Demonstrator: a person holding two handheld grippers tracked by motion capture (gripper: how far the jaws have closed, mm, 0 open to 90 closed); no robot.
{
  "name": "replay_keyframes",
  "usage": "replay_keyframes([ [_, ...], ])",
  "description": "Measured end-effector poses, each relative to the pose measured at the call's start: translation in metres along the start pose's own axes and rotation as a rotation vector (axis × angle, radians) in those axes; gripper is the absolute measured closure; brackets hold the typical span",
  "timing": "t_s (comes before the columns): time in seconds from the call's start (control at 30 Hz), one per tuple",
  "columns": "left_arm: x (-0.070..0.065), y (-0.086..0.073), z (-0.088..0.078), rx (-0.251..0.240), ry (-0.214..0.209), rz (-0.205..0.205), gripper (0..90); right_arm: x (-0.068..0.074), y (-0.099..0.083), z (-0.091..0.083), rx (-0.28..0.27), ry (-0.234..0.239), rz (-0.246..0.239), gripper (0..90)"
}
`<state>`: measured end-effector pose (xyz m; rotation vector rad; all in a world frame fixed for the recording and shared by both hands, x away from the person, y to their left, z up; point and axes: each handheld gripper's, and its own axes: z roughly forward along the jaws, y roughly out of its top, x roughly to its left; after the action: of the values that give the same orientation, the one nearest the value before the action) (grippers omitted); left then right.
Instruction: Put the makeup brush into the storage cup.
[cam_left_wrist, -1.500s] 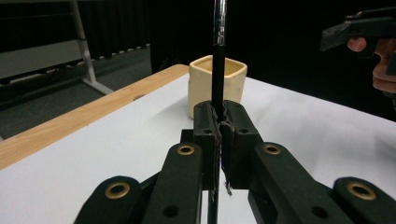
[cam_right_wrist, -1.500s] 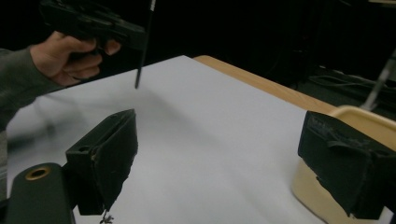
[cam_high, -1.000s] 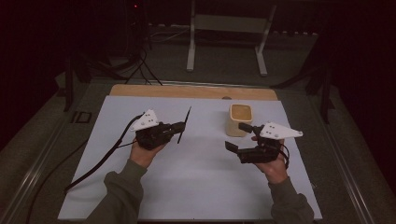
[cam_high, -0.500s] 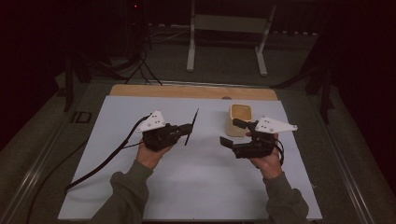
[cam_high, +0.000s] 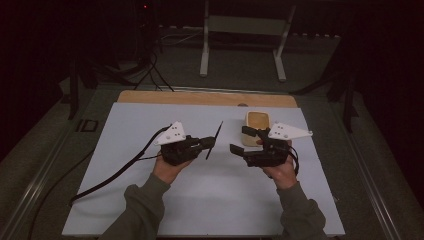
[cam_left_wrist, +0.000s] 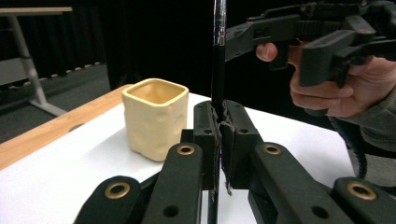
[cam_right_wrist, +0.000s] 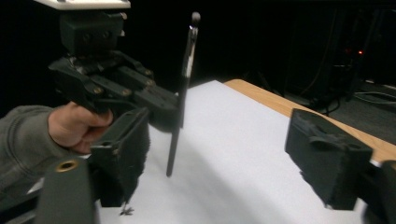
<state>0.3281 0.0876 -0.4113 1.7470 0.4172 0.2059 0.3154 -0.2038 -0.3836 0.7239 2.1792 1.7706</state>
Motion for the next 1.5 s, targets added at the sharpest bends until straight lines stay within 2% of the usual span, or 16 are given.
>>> replay_keyframes([
  [0.13, -0.002, -0.001, 0.003, -0.003, -0.026, 0.003, 86.4, 0.001, 0.001, 0.002, -0.003, 0.019, 0.006, 25.0],
  [0.27, -0.004, -0.002, 0.005, -0.005, -0.049, 0.004, 86.4, 0.001, 0.001, 0.004, -0.015, 0.050, 0.016, 31.9],
  [0.4, -0.007, -0.003, 0.007, -0.011, -0.095, -0.003, 86.3, 0.001, 0.002, 0.005, -0.019, 0.084, 0.020, 43.5],
  [0.53, -0.007, -0.004, 0.008, -0.014, -0.124, -0.007, 86.3, 0.003, 0.001, 0.008, -0.019, 0.143, 0.010, 57.9],
  [0.77, -0.009, -0.005, 0.009, -0.031, -0.174, -0.015, 86.2, 0.004, 0.000, 0.014, -0.014, 0.199, 0.010, 69.2],
  [0.87, -0.009, -0.006, 0.010, -0.030, -0.186, -0.013, 85.0, 0.003, 0.000, 0.016, -0.026, 0.231, 0.026, 83.9],
  [0.9, -0.009, -0.006, 0.010, -0.028, -0.184, -0.014, 82.1, 0.003, -0.001, 0.017, -0.037, 0.241, 0.028, 85.0],
  [0.97, -0.009, -0.007, 0.011, -0.019, -0.165, -0.011, 63.7, 0.004, 0.000, 0.017, -0.042, 0.237, 0.023, 85.5],
  [1.1, -0.009, -0.008, 0.011, -0.009, -0.131, -0.012, 44.2, 0.005, 0.001, 0.016, -0.040, 0.227, 0.010, 85.6],
  [1.33, -0.007, -0.006, 0.011, -0.005, -0.093, -0.017, 30.5, 0.004, 0.002, 0.012, -0.047, 0.220, 0.009, 85.6],
  [1.5, -0.007, -0.007, 0.011, 0.017, -0.065, -0.004, 26.4, 0.002, 0.002, 0.010, -0.052, 0.217, 0.013, 85.6],
])
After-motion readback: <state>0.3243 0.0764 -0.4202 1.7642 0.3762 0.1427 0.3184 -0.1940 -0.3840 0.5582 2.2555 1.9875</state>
